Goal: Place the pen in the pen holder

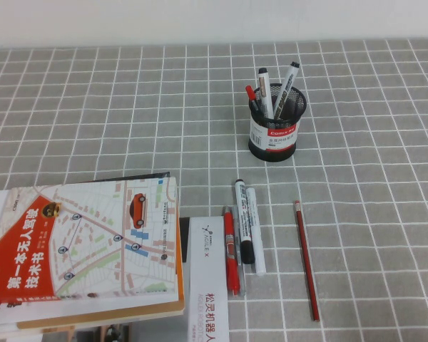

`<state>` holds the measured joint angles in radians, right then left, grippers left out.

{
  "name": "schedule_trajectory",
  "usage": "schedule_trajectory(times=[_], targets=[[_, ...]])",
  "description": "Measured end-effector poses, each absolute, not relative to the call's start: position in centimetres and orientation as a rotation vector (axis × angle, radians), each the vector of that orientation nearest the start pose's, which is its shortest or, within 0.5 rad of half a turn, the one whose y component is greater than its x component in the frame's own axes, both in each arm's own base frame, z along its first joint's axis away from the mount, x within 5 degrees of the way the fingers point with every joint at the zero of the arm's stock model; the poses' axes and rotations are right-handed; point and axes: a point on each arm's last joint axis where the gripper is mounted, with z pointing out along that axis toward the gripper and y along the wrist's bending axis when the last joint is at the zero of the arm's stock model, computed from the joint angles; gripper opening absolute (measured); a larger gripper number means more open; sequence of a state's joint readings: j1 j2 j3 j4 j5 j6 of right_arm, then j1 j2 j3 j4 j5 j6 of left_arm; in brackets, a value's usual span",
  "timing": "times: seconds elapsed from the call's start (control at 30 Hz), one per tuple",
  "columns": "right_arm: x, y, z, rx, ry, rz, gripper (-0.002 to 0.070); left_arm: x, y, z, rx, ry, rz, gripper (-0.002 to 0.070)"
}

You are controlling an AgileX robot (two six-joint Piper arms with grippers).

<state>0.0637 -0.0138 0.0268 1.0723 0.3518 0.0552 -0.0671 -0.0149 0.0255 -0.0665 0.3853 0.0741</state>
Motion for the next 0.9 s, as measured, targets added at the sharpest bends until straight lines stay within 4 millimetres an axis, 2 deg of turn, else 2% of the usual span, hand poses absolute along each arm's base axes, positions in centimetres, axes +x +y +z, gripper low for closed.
schedule_trajectory(times=[0.6, 0.77, 0.9], targets=[[4.9, 3.2, 19.0, 0.611, 1.688, 1.086, -0.0013, 5.2, -0.6, 17.1, 0.092, 1.877, -0.061, -0.0003], [4.0, 3.7, 22.9, 0.37, 1.768, 0.972, -0.0013, 5.2, -0.6, 17.1, 0.092, 1.877, -0.061, -0.0003], [4.1, 3.9, 25.7, 0.179, 1.993, 0.783, -0.0013, 5.2, -0.6, 17.1, 0.092, 1.877, -0.061, -0.0003]])
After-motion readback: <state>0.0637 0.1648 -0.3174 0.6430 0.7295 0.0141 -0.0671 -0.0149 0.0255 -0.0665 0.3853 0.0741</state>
